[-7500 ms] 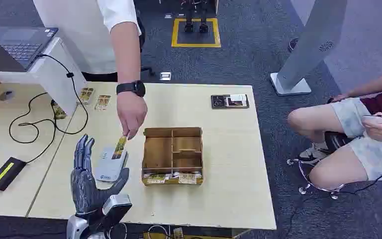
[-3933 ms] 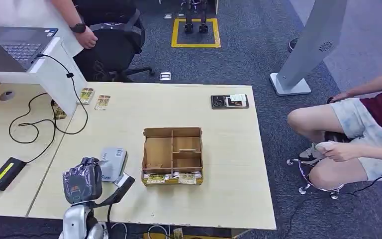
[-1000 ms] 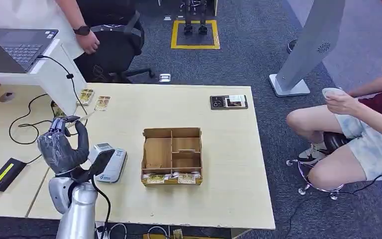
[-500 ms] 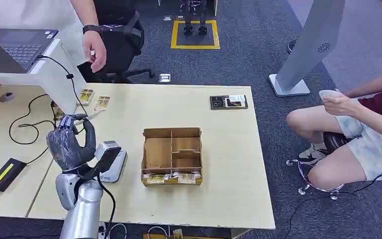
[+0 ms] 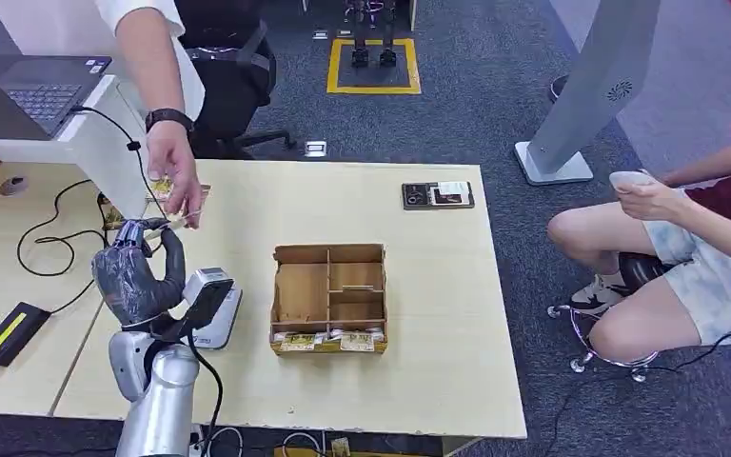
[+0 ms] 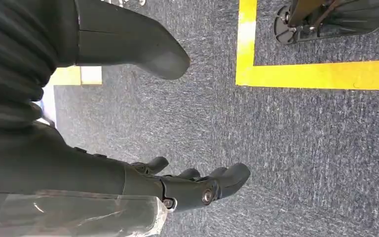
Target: Pass the card to the sensor for recognition and then transmit it.
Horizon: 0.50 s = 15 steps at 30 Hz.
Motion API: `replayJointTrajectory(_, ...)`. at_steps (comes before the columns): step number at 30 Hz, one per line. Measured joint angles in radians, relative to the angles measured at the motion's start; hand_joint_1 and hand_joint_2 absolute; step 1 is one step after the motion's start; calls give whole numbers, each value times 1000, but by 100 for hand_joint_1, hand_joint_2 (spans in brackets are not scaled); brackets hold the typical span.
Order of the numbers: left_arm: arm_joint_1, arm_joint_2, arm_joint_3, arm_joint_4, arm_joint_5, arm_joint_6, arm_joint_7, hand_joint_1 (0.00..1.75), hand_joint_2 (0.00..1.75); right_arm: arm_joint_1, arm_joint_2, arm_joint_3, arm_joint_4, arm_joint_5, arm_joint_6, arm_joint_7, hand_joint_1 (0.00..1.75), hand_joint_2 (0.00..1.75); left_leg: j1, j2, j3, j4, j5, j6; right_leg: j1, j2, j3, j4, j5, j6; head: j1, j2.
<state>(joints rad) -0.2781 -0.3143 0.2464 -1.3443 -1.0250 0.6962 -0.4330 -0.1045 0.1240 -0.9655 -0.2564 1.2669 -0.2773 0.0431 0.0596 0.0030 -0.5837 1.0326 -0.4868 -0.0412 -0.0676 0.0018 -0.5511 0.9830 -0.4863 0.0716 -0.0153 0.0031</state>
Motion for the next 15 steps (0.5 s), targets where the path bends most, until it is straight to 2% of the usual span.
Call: replayJointTrajectory(15, -3, 0, -4, 10, -15, 0, 26, 175, 175, 0, 0, 5, 0, -3, 0, 0, 0, 175, 0, 0, 0, 0, 0, 0, 0, 0, 0, 0, 0, 0, 0, 0)
